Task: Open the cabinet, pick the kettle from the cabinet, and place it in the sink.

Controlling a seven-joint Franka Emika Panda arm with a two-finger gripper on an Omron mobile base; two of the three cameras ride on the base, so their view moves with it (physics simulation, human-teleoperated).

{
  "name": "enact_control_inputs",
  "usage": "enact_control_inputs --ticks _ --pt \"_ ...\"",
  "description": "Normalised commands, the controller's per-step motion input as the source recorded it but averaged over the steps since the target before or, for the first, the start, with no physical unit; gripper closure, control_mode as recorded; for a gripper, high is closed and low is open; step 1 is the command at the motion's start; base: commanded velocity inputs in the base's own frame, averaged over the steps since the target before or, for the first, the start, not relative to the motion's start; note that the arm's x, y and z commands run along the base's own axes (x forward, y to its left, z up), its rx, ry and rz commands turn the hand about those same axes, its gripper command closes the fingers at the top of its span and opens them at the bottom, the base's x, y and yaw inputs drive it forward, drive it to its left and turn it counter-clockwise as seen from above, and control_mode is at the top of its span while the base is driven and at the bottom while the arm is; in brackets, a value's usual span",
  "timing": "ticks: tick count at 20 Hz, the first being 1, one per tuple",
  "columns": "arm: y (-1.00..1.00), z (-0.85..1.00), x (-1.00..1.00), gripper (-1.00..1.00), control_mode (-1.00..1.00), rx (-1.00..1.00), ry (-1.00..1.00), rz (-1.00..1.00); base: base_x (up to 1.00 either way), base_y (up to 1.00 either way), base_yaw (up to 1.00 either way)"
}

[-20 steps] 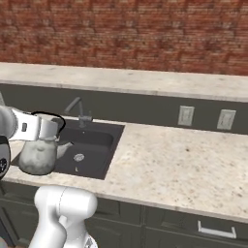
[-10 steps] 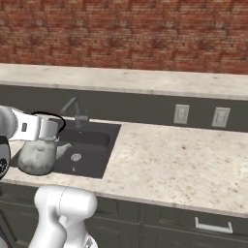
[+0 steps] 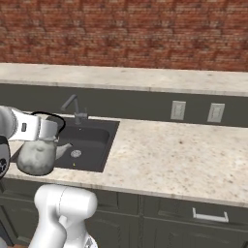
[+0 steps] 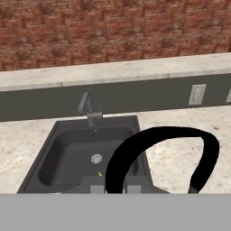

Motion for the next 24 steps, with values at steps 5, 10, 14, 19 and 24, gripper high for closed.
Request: enact_control_inputs --ticks 5,10,14,19,24 --pt "0.00 0.00 0.00 1.00 1.00 0.00 0.00 0.00 0.01 0.04 -0.01" --pt "0.00 0.00 0.00 1.00 1.00 0.00 0.00 0.00 0.00 0.00 0.00" --pt "0.00 0.00 0.00 1.00 1.00 0.00 0.00 0.00 0.00 0.00 0.00" --pt "0.00 0.00 0.00 1.00 1.00 0.00 0.00 0.00 0.00 0.00 0.00" --pt "0.00 0.00 0.00 1.00 1.00 0.00 0.00 0.00 0.00 0.00 0.00"
